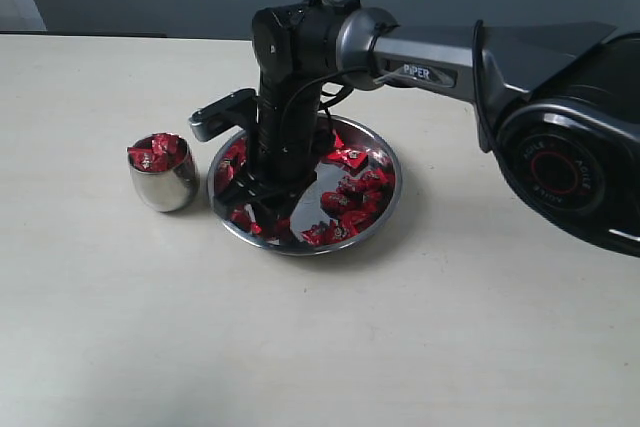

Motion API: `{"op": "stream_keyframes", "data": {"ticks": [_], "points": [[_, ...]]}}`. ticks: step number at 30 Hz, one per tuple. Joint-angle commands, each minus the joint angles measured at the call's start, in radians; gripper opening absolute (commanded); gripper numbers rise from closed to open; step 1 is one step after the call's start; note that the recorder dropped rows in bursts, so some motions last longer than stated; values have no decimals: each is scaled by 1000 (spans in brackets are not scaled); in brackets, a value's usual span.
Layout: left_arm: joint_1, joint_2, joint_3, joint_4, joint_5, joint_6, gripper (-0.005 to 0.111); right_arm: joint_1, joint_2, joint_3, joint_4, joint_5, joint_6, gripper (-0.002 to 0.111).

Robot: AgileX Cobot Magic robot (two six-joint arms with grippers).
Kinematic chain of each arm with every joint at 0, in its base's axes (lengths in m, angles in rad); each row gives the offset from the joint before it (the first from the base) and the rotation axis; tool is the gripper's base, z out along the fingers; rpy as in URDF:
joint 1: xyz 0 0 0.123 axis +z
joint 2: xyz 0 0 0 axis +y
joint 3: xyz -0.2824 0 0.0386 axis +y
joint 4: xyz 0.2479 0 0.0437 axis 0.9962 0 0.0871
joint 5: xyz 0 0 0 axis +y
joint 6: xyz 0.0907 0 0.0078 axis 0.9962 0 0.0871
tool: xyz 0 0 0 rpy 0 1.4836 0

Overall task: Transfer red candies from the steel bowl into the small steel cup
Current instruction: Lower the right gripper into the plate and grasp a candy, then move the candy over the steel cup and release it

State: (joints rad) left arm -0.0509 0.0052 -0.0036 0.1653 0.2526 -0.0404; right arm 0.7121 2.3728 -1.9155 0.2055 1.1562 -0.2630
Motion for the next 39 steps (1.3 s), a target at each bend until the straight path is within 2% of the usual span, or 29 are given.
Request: {"op": "stream_keyframes", "data": {"ticks": [1,7,9,15,31,39], "points": [[0,-5,4,-3,-10,-1,1,-6,15,-4,2,19,-21,31],[0,-5,4,-3,-10,-1,1,-6,16,-4,-1,9,-21,31],[0,-5,4,-3,-10,-1,1,-6,16,-4,-2,9,-21,27],[0,-5,4,-3,-10,-1,1,-6,16,-4,-21,-6,-21,-1],[0,-5,4,-3,-10,-1,1,-6,-106,-6,-5,-235,5,-1],[0,-5,4,-3,-10,-1,1,-1,-135,-6,200,-434,-6,-1]]}}
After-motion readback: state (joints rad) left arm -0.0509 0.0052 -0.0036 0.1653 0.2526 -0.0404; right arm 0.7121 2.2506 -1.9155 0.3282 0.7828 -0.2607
